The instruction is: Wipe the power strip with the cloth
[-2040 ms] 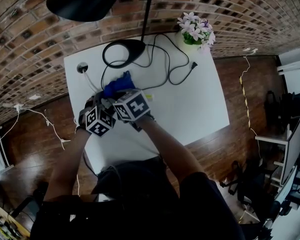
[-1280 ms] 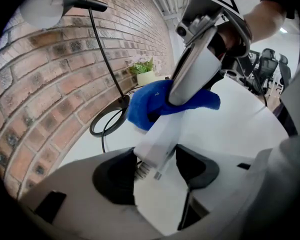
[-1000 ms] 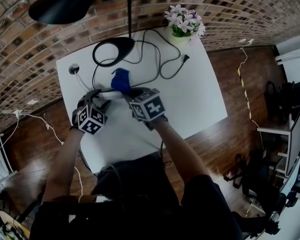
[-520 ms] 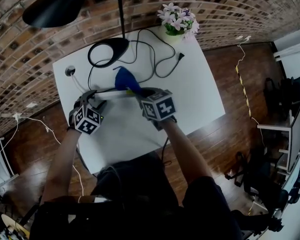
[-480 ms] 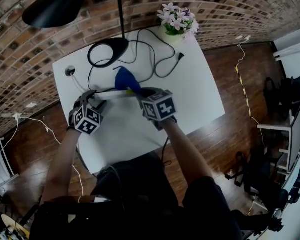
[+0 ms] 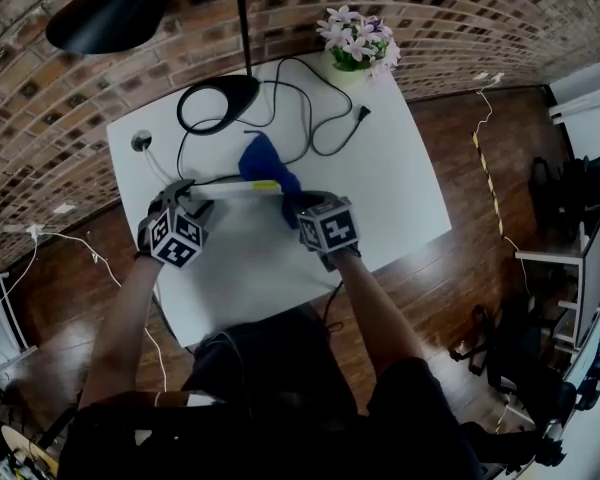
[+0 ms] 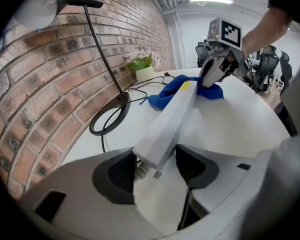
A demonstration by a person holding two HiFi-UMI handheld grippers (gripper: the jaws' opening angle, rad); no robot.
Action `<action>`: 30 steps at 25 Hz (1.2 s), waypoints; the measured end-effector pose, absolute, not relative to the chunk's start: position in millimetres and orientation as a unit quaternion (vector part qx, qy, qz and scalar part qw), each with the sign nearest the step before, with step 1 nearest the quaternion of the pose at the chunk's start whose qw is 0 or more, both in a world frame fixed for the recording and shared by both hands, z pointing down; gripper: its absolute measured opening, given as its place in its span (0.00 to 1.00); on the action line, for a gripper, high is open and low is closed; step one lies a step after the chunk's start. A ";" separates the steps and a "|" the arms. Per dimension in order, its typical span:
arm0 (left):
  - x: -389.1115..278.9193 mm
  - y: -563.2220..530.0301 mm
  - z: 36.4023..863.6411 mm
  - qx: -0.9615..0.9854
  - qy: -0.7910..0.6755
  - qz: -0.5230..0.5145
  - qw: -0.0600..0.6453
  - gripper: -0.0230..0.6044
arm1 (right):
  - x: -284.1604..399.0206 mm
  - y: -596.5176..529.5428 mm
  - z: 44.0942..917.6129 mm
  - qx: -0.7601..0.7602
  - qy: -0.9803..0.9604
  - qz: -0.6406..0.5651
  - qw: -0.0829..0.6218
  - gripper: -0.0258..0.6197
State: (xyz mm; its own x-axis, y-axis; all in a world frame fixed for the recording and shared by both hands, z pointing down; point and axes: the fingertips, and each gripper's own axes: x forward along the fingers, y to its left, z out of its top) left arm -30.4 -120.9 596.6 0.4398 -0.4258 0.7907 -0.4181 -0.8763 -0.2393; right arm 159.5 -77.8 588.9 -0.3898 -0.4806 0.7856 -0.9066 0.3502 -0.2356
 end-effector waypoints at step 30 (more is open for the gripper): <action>-27.5 -122.4 598.3 -0.848 0.245 -0.469 -0.003 0.44 | 59.7 -116.6 538.5 0.419 -0.812 0.213 0.346 0.11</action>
